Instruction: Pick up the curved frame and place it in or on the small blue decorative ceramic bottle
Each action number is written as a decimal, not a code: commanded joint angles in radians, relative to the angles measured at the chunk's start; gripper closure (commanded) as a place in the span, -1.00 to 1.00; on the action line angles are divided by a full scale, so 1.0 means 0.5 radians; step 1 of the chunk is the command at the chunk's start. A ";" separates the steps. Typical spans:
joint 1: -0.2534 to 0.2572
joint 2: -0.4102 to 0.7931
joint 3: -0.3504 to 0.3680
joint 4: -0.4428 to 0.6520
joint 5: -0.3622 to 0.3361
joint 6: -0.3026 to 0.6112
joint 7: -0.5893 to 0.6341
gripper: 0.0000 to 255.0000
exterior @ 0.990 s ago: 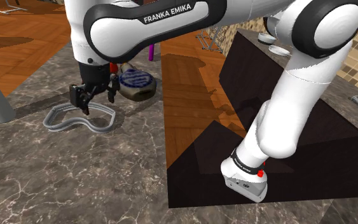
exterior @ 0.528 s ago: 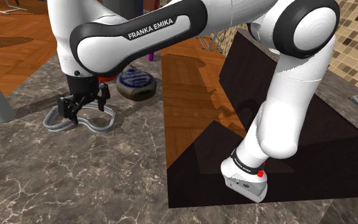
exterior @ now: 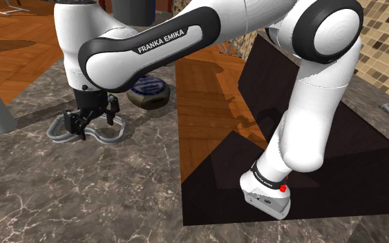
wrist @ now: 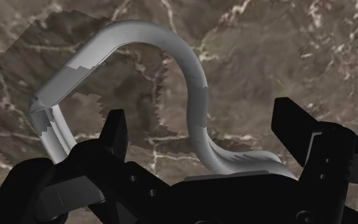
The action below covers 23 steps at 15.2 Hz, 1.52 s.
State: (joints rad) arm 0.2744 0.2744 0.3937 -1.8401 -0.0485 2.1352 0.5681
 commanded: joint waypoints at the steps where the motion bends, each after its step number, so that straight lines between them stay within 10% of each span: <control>1: 0.000 0.000 0.000 0.000 0.000 0.001 0.000 -1.00; 2: 0.000 0.000 0.000 0.000 0.000 0.000 0.000 -1.00; 3: 0.000 0.000 0.000 0.000 0.000 0.000 0.000 1.00; 23: -0.010 -0.095 0.014 0.179 0.042 -0.267 -0.016 1.00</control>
State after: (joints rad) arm 0.2676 0.2277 0.3994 -1.7650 -0.0276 2.0171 0.5576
